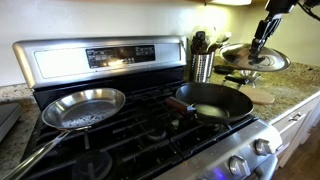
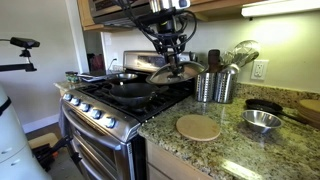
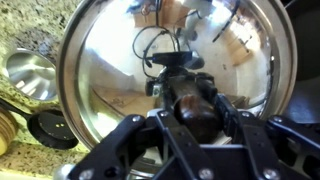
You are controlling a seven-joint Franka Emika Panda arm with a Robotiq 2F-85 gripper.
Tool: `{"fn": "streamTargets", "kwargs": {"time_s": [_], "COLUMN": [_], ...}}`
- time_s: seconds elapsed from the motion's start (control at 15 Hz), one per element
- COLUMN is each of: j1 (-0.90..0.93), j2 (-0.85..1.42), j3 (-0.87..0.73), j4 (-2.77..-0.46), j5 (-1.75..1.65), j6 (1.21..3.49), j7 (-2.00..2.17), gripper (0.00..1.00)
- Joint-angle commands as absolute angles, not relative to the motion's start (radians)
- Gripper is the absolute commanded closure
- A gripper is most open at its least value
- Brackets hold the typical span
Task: Uncover the pan
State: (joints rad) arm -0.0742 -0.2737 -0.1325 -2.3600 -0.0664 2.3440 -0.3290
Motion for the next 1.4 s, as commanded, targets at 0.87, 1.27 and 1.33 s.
{"fn": "streamTargets", "kwargs": {"time_s": [0.87,1.27,1.33], "j1": [-0.215,-0.215,-0.216], "j2": [-0.076,0.094,0.119], "j3": [-0.305,-0.261,-0.247], "j4": [-2.333,-2.312,-2.305], "j5": [-0.069,0.041,0.066], "j6": [2.467,2.634,2.647], "j7": [-0.359,-0.356,-0.356], "gripper": [0.79,0.79,0.79]}}
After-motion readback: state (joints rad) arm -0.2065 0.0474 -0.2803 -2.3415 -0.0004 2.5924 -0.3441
